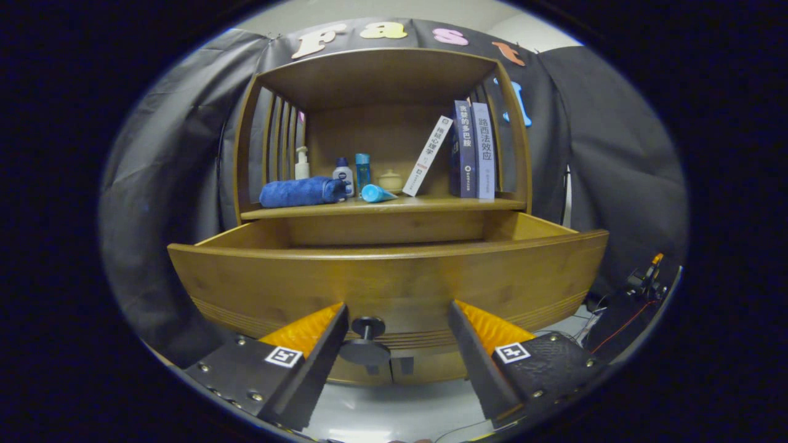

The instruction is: Pull open the drawer, take out the items inside it, and place them on the countertop above the cabinet.

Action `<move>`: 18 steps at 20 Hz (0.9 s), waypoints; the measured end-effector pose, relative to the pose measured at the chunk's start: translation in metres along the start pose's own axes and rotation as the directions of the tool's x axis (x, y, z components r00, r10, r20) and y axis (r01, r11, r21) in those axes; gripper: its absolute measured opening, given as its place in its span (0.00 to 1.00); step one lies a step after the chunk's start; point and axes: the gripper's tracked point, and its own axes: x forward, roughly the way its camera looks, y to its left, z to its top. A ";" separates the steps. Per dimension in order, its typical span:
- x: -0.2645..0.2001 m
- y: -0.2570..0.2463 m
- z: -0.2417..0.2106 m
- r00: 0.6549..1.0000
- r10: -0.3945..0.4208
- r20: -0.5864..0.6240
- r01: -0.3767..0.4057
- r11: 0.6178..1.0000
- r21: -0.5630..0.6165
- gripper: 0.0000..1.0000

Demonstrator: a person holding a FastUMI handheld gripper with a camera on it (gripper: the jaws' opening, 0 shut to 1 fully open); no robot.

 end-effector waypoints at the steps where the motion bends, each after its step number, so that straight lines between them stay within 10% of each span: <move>1: 0.001 -0.001 0.002 1.000 0.003 0.001 -0.003 1.000 -0.006 0.98; 18: 0.072 0.001 0.026 1.000 -0.015 -0.011 0.014 0.997 -0.074 0.98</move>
